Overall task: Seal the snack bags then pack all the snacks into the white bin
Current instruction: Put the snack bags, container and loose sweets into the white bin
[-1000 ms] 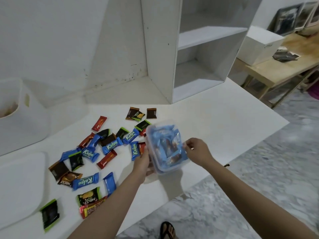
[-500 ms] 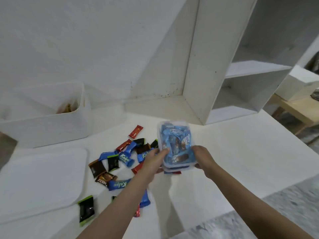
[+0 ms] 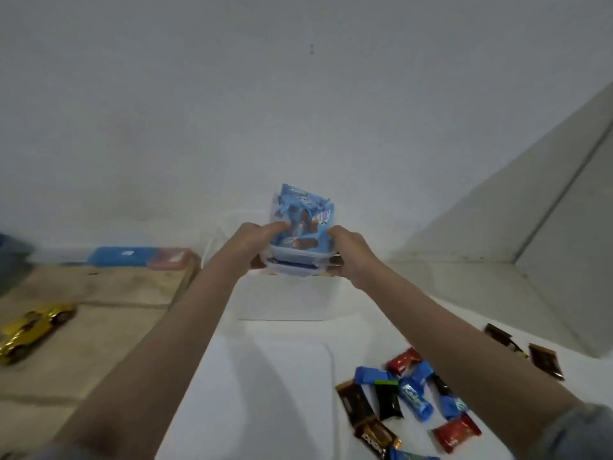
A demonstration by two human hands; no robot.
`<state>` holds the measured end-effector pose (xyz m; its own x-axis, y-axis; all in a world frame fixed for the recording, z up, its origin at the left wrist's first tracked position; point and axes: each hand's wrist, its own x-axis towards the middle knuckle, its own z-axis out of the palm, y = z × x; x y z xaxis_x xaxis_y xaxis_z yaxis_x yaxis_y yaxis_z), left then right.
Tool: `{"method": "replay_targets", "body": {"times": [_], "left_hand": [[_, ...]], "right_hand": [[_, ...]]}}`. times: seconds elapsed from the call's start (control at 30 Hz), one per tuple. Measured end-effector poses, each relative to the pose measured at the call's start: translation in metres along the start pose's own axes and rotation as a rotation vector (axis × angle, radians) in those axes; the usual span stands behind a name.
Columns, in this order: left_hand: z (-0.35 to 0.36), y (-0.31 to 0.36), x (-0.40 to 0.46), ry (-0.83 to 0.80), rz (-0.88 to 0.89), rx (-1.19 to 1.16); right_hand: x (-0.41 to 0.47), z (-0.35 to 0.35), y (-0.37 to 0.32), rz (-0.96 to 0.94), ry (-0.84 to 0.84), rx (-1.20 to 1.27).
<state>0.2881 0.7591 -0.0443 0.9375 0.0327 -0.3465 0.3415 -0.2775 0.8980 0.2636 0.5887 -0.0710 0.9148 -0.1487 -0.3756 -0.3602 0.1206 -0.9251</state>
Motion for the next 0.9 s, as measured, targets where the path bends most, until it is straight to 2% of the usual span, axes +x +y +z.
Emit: {"method": "replay_targets", "body": {"times": [0.1,0.23,0.33,0.5,0.63,0.77,0.83,0.9], "left_hand": [[-0.048,-0.006,0.045,0.037,0.007,0.124],[-0.074,-0.026,0.088,-0.004,-0.015,0.293],[-0.074,-0.048,0.119,-0.074,-0.054,0.427],[-0.063,-0.066,0.152,-0.216,0.003,0.742],[-0.05,-0.085,0.178,-0.281,-0.036,0.992],[-0.041,-0.1,0.181,-0.114,-0.06,1.046],[-0.04,-0.1,0.178,-0.014,0.013,1.028],[-0.04,-0.096,0.169,0.056,0.084,0.999]], "right_hand": [[0.039,0.06,0.002,0.105,-0.107,0.111],[0.095,0.102,0.019,0.238,-0.194,0.067],[0.129,0.114,0.036,0.342,-0.274,0.017],[0.171,0.114,0.065,0.482,-0.404,-0.031],[0.181,0.113,0.077,0.516,-0.398,-0.098],[0.177,0.119,0.081,0.517,-0.391,-0.217],[0.17,0.121,0.073,0.436,-0.364,-0.289],[0.155,0.117,0.059,0.264,-0.287,-0.387]]}}
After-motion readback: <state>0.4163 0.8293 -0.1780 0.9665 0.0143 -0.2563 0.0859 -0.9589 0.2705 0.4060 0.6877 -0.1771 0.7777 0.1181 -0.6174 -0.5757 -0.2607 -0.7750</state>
